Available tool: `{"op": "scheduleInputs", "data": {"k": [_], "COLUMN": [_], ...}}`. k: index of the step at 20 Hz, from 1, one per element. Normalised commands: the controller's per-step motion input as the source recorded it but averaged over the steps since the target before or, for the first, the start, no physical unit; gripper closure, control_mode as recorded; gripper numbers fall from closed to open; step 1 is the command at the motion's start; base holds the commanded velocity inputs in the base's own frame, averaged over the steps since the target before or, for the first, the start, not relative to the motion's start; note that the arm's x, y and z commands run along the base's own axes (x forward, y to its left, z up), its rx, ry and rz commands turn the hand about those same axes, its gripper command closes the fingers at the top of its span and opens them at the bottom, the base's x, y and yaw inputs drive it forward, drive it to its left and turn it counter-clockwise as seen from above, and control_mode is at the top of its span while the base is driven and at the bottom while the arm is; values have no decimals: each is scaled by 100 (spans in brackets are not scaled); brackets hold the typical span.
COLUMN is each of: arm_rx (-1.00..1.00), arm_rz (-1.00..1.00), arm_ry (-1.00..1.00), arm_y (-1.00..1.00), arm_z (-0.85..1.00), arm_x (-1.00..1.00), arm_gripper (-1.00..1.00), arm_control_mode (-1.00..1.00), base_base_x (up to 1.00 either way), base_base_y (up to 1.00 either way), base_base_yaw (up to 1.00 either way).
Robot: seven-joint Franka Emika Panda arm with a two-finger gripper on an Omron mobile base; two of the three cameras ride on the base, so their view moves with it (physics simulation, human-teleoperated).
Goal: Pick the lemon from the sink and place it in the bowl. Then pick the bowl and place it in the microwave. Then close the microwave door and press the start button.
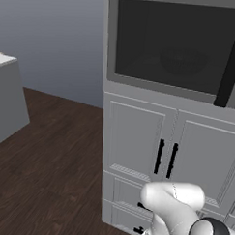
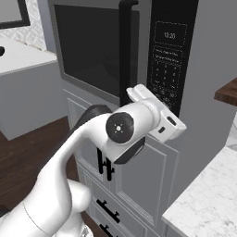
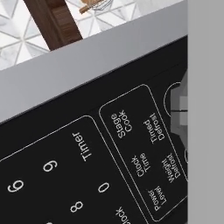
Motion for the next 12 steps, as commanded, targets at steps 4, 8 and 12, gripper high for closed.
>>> {"op": "scheduleInputs", "data": {"k": [4,8,12], "arm_rx": [3,4,0], "arm_rz": [23,24,3], "arm_ry": [11,2,-17], "arm_y": [-36,-8,34], "arm_z": [-62,-30,0], "arm_x": [100,47,-56], "arm_gripper": [100,100,100], "arm_control_mode": [-100,-100,-100], "base_base_x": [0,0,0], "base_base_y": [0,0,0], "base_base_yaw": [0,0,0]}}
